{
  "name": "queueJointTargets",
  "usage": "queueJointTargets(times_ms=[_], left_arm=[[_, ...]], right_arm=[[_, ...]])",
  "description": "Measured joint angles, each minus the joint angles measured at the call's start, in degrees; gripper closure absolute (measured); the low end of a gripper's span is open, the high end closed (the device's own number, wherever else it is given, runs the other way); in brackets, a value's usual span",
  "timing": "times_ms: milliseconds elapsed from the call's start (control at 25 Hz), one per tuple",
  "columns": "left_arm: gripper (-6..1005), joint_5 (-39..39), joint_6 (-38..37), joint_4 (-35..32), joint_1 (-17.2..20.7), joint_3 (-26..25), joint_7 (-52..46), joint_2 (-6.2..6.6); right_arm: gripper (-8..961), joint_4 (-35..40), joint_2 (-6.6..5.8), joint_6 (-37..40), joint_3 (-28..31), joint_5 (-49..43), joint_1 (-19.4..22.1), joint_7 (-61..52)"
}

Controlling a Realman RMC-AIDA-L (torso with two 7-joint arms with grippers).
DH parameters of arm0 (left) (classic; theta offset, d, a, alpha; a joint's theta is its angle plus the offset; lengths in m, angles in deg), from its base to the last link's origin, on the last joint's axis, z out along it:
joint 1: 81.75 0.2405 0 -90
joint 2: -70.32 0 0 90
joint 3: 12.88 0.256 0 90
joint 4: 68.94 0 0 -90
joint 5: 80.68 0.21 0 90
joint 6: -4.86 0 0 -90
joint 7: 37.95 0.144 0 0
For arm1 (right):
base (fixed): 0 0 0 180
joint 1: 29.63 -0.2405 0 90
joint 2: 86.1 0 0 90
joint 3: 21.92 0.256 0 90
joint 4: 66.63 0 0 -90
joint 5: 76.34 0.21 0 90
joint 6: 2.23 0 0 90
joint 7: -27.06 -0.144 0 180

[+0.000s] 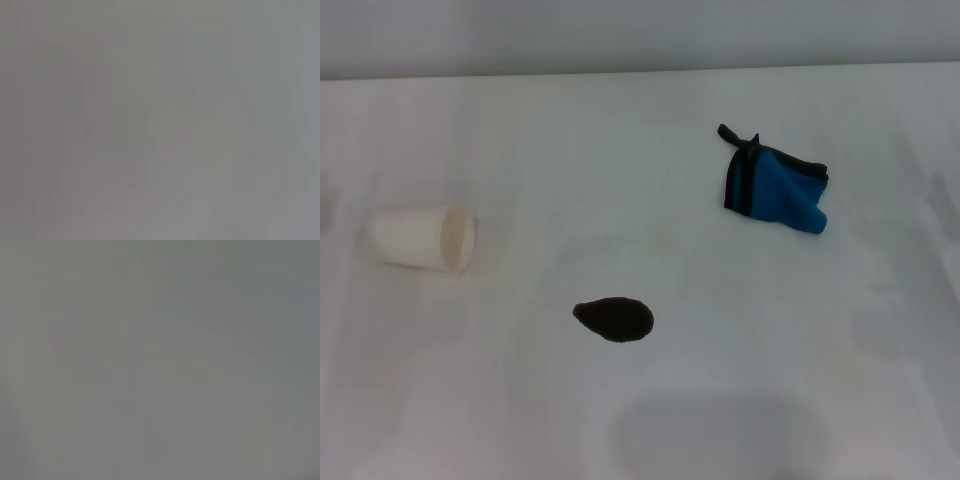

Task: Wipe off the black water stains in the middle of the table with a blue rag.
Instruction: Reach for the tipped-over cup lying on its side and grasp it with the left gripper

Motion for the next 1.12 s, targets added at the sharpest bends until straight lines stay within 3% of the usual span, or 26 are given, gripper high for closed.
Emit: queueJointTargets(times_ms=[200, 360, 560, 840, 1120], left_arm=[[125, 11.27, -1.69, -7.43, 0.37, 0.01, -13.38, 1.05], [126, 26.11, -4.87, -15.70, 0.69, 0.08, -30.68, 3.73], [134, 43.35, -3.41, -27.28, 0.85, 0.09, -47.92, 6.71], [143, 62.29, 4.59, -41.85, -0.19, -0.31, -72.61, 12.57], [141, 74.32, 13.69, -51.65, -3.25, -0.63, -76.83, 18.75]], right_arm=[[109, 0.12, 0.00, -0.53, 0.00, -0.02, -0.19, 0.02], [108, 0.15, 0.01, -0.53, 0.00, -0.03, -0.55, 0.04], [109, 0.22, 0.08, -0.53, 0.00, -0.02, -0.76, 0.05], [108, 0.23, 0.03, -0.53, 0.00, -0.02, -0.77, 0.06], [108, 0.29, -0.08, -0.45, 0.03, -0.02, -1.09, -0.01]])
